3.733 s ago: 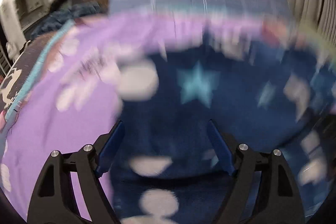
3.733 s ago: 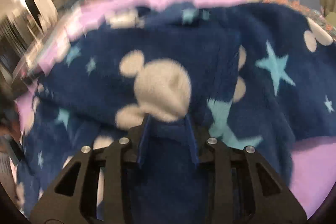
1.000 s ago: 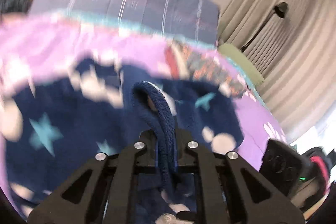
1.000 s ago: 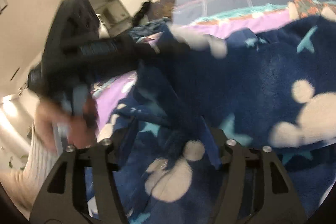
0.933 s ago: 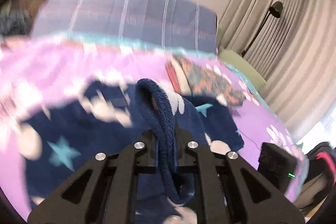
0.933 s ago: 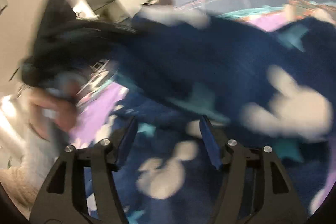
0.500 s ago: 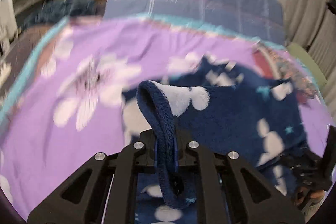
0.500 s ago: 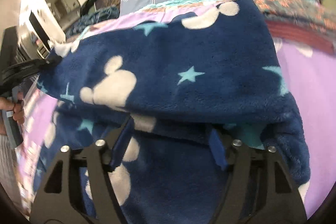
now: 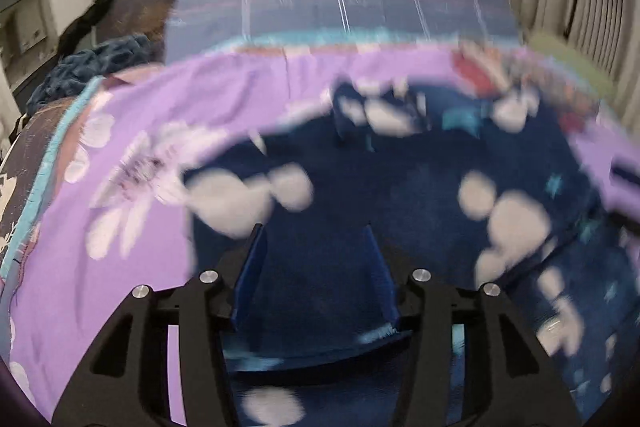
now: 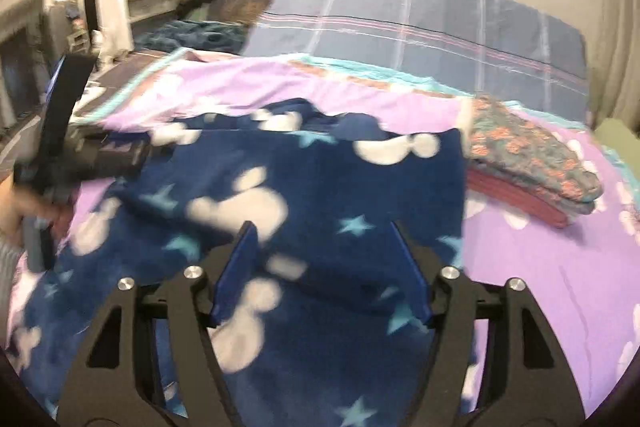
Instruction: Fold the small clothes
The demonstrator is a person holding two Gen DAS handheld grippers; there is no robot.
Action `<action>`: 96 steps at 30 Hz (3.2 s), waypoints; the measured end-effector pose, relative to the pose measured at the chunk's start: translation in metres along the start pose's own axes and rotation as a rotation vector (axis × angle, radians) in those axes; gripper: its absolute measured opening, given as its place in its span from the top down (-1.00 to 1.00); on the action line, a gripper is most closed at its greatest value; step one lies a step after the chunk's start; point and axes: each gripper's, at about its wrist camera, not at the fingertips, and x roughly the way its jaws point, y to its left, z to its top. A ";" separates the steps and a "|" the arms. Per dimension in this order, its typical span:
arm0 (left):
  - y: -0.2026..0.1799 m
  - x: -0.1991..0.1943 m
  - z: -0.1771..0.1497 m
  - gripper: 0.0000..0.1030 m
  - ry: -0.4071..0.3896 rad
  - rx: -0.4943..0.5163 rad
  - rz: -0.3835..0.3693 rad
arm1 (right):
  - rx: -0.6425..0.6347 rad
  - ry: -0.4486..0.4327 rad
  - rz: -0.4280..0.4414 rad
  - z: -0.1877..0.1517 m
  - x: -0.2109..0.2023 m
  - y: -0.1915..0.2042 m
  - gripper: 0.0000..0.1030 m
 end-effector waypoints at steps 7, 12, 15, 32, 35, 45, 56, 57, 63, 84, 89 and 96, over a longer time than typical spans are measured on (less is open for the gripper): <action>-0.009 0.018 -0.017 -0.09 -0.028 0.050 0.054 | 0.122 0.195 -0.067 -0.029 0.064 -0.037 0.19; -0.005 0.001 -0.017 -0.17 -0.056 0.027 0.014 | 0.090 0.157 -0.079 -0.025 0.049 -0.027 0.18; -0.006 -0.012 -0.003 -0.21 -0.105 0.028 -0.020 | 0.127 0.108 -0.053 -0.005 0.040 -0.043 0.18; -0.038 0.033 0.012 -0.50 -0.039 0.047 -0.065 | 0.289 0.180 -0.188 0.005 0.116 -0.120 0.02; -0.033 -0.001 0.000 -0.64 -0.053 0.094 -0.059 | 0.323 0.173 -0.125 -0.005 0.067 -0.119 0.02; 0.015 -0.115 -0.103 -0.83 -0.122 0.075 -0.011 | 0.243 0.199 0.170 -0.101 -0.061 -0.055 0.32; 0.029 -0.165 -0.197 -0.83 -0.070 -0.004 0.008 | 0.051 0.323 0.447 -0.186 -0.110 0.067 0.75; 0.029 -0.167 -0.203 -0.83 -0.062 -0.014 0.006 | 0.052 0.304 0.437 -0.187 -0.114 0.068 0.75; 0.027 -0.188 -0.222 -0.83 -0.089 -0.047 -0.048 | 0.201 0.333 0.666 -0.181 -0.133 0.068 0.45; 0.023 -0.197 -0.283 -0.59 -0.038 -0.142 -0.251 | 0.365 0.371 0.632 -0.199 -0.132 0.058 0.60; 0.026 -0.206 -0.286 0.30 -0.041 -0.178 -0.312 | 0.418 0.210 0.502 -0.202 -0.172 0.013 0.08; 0.027 -0.214 -0.292 0.33 -0.017 -0.183 -0.319 | 0.689 0.195 0.287 -0.259 -0.194 -0.080 0.08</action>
